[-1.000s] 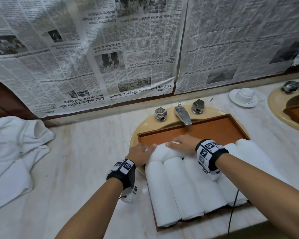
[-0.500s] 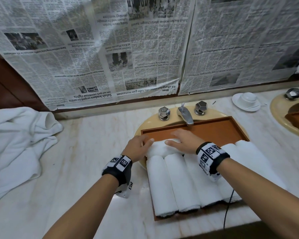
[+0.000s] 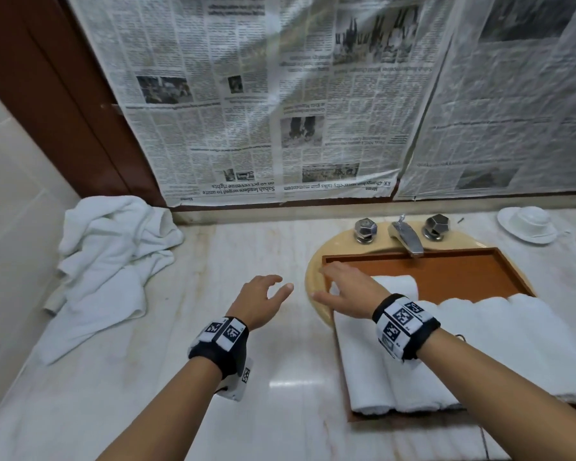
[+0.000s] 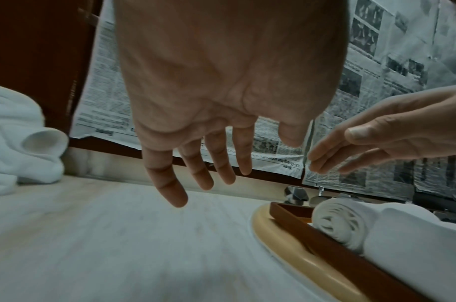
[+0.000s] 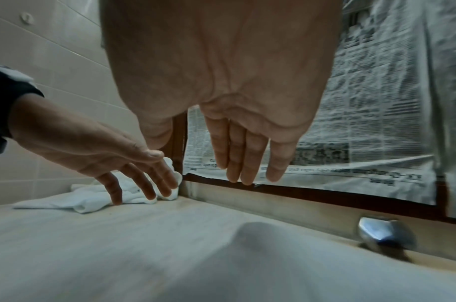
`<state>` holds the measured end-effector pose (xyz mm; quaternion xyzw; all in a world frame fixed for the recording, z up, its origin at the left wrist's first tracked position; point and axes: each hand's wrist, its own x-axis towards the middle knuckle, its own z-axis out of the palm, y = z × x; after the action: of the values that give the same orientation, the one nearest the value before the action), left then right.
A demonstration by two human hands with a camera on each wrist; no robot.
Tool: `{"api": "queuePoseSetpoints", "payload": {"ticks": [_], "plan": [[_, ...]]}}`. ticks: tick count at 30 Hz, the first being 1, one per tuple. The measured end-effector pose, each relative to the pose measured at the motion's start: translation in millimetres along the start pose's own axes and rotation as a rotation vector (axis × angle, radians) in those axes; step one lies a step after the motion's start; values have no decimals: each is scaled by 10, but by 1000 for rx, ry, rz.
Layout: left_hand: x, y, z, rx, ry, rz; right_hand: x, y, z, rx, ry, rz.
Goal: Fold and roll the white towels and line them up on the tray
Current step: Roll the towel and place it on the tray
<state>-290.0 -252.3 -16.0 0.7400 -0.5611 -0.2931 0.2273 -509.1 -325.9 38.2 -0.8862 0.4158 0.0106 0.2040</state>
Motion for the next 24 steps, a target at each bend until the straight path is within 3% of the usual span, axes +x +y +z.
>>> {"api": "queuePoseSetpoints", "payload": {"ticks": [15, 24], "plan": [[-811, -1855, -1380, -6, 97, -119, 664, -1968, 918, 76, -78, -72], [-800, -2744, -1970, 20, 207, -323, 1322, -2622, 1264, 121, -149, -159]]}}
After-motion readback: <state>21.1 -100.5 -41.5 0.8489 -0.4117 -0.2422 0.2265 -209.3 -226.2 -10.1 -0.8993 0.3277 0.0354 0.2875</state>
